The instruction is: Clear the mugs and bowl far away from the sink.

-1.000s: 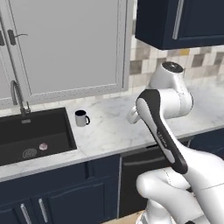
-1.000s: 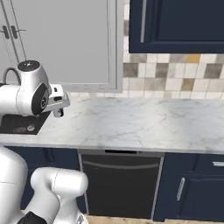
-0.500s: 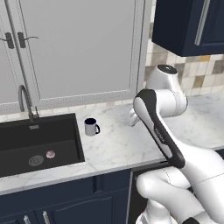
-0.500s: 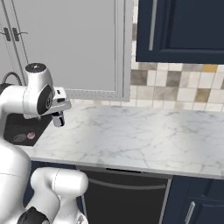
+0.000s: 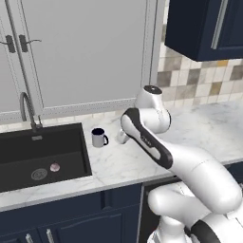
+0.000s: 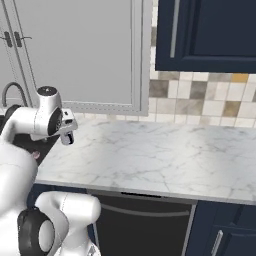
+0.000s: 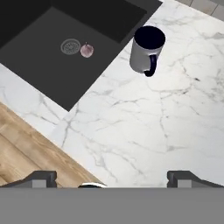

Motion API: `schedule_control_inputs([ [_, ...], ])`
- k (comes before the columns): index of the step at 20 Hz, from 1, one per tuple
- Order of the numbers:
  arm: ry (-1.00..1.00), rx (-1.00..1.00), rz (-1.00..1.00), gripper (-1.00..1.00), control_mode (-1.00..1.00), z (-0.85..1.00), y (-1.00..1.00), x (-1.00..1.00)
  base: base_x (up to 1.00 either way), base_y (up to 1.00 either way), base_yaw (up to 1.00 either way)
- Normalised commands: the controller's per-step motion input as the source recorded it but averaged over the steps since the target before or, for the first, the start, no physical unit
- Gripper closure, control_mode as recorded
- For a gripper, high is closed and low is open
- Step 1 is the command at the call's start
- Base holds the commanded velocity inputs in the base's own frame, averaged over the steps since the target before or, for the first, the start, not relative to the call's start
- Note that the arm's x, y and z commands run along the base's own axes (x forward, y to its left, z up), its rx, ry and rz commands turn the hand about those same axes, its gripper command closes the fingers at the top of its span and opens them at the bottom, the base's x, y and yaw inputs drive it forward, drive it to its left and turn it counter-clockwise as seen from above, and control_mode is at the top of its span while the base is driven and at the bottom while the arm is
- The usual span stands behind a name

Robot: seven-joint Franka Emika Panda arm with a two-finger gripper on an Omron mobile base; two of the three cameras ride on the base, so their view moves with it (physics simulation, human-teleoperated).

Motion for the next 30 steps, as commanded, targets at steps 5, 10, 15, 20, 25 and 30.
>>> schedule_control_inputs([
  [5,0.0,0.0,0.0,-1.0,-1.0,-0.4,0.35,0.58,0.0,0.0,0.0],
  [10,0.0,0.0,0.0,-1.0,-1.0,-0.36,0.05,0.4,0.0,0.0,0.0],
  [15,0.0,0.0,0.0,-1.0,-1.0,-0.27,0.0,0.37,0.0,0.0,0.0],
  [20,0.0,0.0,0.0,-1.0,-1.0,-0.31,0.0,0.49,0.0,0.0,0.0],
  [25,0.0,0.0,0.0,-1.0,-1.0,-0.36,0.25,0.5,0.0,0.0,0.0],
  [30,0.0,0.0,0.0,-1.0,-1.0,-0.26,0.18,0.45,0.0,0.0,0.0],
])
